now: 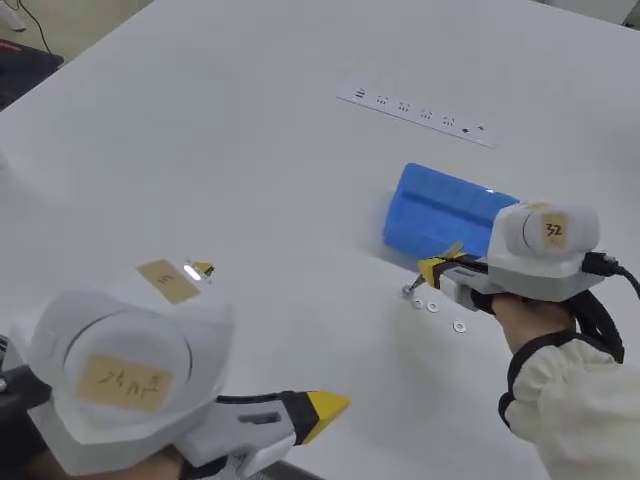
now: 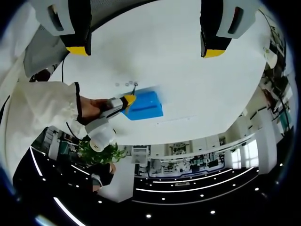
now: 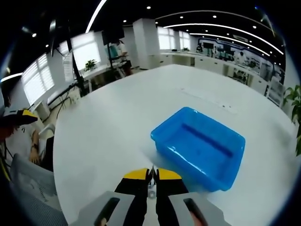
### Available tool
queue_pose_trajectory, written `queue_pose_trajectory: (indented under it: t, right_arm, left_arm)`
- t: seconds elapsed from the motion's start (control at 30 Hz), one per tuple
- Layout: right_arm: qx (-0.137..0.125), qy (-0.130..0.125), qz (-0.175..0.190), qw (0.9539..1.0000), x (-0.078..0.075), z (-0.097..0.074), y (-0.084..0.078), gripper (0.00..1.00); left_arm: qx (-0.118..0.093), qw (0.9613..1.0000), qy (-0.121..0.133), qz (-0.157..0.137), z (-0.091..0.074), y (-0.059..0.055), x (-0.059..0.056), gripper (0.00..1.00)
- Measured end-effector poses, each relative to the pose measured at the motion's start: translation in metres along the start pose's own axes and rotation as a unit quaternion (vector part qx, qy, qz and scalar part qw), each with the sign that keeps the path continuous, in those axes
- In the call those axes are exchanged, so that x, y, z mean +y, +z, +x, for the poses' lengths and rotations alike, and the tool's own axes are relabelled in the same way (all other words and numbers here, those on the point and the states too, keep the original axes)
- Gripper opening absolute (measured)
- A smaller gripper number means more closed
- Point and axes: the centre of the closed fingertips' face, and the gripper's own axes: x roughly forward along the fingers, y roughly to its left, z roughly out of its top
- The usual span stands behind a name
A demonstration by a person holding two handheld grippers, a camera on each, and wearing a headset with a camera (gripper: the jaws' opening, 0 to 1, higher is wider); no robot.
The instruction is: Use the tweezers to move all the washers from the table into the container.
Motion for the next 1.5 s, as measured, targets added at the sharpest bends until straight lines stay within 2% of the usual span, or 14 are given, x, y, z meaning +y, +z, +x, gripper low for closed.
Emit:
queue_pose_trajectory:
  t: [0.3, 0.67, 0.8, 1.13, 1.5]
  right_arm:
    - [-0.013, -0.007, -0.009, 0.9999, 0.002, -0.014, 0.016, 0.01]
    - [-0.039, -0.022, -0.01, 0.9989, -0.012, -0.026, 0.037, 0.01]
    - [-0.048, -0.024, -0.009, 0.9985, -0.012, -0.028, 0.045, 0.01]
    - [-0.059, -0.031, -0.021, 0.9976, -0.017, -0.026, 0.059, 0.01]
    - [-0.061, -0.041, -0.034, 0.9967, -0.034, -0.013, 0.075, 0.01]
  left_arm:
    - [-0.01, 0.9999, -0.005, 0.01, 0.0, 0.008, 0.0, 0.99]
    - [-0.012, 0.9997, -0.009, 0.018, -0.002, 0.011, -0.003, 0.99]
    - [-0.014, 0.9997, -0.005, 0.019, -0.004, 0.014, -0.001, 0.99]
    - [-0.014, 0.9998, 0.002, 0.014, -0.008, 0.013, 0.002, 0.99]
    - [-0.005, 0.9999, 0.002, 0.01, -0.005, 0.009, 0.002, 0.99]
